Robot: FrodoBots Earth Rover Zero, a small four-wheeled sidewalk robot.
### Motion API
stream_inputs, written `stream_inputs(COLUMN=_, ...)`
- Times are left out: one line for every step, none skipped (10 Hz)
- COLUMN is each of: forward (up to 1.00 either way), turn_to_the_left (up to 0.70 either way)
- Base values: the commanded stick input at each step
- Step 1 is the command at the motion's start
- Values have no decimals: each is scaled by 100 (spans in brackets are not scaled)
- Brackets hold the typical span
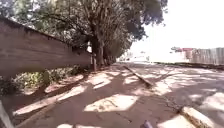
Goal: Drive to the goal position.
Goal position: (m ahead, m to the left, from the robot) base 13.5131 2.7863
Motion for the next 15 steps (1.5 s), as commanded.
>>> stream_inputs(forward=70, turn_to_the_left=0)
stream_inputs(forward=70, turn_to_the_left=0)
stream_inputs(forward=70, turn_to_the_left=0)
stream_inputs(forward=70, turn_to_the_left=0)
stream_inputs(forward=70, turn_to_the_left=0)
stream_inputs(forward=70, turn_to_the_left=0)
stream_inputs(forward=70, turn_to_the_left=0)
stream_inputs(forward=70, turn_to_the_left=0)
stream_inputs(forward=70, turn_to_the_left=0)
stream_inputs(forward=70, turn_to_the_left=0)
stream_inputs(forward=70, turn_to_the_left=0)
stream_inputs(forward=70, turn_to_the_left=0)
stream_inputs(forward=70, turn_to_the_left=0)
stream_inputs(forward=70, turn_to_the_left=0)
stream_inputs(forward=70, turn_to_the_left=0)
